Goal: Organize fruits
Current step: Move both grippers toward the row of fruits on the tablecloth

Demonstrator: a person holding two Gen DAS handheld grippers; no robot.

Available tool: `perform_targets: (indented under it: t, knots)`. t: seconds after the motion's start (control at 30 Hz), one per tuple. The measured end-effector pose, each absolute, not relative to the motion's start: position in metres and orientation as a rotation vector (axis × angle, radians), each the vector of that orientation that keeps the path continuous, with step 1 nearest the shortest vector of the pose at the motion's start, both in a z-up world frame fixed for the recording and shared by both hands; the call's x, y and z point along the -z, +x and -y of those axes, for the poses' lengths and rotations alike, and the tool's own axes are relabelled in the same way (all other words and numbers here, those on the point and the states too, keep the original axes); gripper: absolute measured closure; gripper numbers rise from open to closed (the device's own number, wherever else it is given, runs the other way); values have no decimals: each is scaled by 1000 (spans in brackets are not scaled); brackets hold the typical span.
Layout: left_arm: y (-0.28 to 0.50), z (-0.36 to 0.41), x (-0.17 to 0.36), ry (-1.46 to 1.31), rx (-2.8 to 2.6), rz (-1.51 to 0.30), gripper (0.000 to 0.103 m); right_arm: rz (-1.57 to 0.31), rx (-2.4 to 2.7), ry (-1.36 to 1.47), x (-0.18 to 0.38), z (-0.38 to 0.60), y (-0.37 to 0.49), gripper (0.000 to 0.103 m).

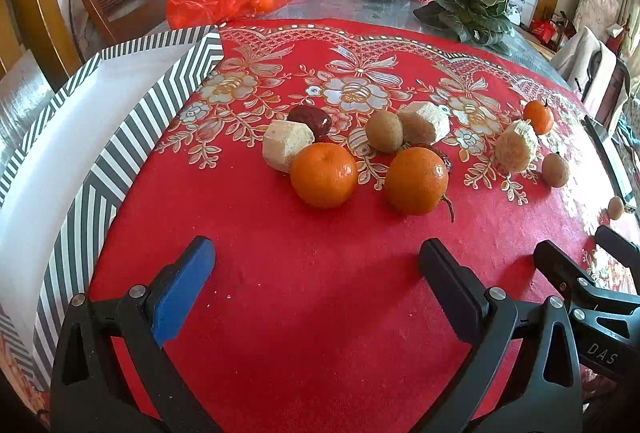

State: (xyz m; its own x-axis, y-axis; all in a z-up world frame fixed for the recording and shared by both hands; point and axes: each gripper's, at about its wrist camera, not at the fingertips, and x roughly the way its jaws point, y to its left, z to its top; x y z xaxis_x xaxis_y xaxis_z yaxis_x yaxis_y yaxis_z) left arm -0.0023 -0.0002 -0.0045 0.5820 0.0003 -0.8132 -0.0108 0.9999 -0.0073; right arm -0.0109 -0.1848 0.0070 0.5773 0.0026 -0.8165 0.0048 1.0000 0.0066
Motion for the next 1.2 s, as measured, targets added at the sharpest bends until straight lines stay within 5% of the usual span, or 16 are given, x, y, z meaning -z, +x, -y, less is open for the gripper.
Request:
perform_targets:
  t: [1.2]
  knots:
    - [-17,-16,-20,1,61,-956,1,-979,-164,-36,-11,174,-17,0]
